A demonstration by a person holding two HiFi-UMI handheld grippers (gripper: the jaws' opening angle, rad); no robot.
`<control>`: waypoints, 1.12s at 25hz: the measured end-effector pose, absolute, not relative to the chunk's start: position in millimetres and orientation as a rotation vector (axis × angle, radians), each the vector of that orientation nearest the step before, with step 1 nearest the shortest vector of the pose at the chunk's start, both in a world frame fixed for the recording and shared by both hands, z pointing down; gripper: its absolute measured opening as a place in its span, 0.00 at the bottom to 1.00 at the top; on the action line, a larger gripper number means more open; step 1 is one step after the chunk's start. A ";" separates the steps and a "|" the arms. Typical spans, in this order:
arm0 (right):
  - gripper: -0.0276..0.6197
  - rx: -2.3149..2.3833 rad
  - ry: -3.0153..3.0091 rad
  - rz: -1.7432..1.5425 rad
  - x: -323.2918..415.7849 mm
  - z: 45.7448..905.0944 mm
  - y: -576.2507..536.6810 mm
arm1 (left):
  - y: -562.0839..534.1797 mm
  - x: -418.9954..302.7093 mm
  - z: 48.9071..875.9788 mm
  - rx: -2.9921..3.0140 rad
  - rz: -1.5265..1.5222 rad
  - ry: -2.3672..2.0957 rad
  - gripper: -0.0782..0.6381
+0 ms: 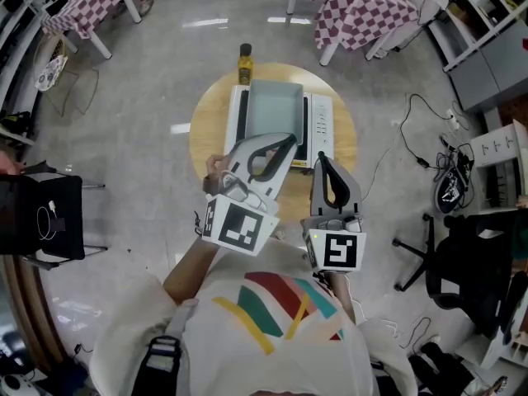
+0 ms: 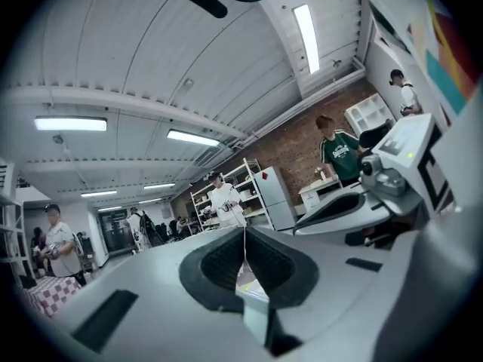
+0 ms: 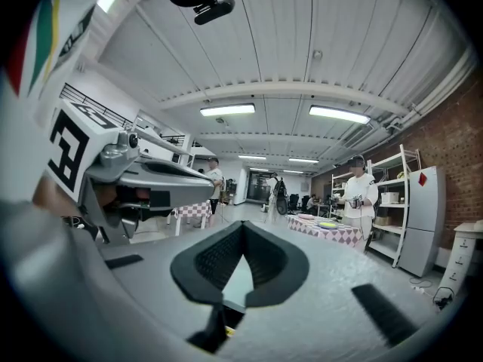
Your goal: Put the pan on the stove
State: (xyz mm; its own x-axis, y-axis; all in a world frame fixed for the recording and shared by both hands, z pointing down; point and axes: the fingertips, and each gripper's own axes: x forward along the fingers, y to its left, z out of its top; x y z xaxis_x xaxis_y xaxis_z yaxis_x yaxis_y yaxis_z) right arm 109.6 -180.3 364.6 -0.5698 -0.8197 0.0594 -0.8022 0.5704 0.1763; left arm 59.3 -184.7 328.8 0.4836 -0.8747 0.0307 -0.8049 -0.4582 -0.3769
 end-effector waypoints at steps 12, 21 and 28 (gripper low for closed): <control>0.04 1.354 -2.665 -0.190 108.9 362.9 -177.5 | -180.1 85.5 342.0 -2.491 -0.376 1.331 0.12; 0.04 1.329 -2.664 -0.182 105.0 367.3 -174.8 | -181.9 69.6 346.0 -2.485 -0.384 1.389 0.12; 0.04 1.319 -2.662 -0.176 104.2 367.9 -171.6 | -181.3 61.5 344.2 -2.471 -0.381 1.420 0.12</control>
State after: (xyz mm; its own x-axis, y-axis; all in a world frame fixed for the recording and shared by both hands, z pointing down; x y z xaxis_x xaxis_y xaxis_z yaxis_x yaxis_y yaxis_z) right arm 104.2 -171.6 367.9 -0.5961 -0.7973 0.0951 -0.7778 0.6028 0.1777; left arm 61.5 -181.3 344.2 0.4862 -0.8688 0.0936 -0.7992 -0.4855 -0.3545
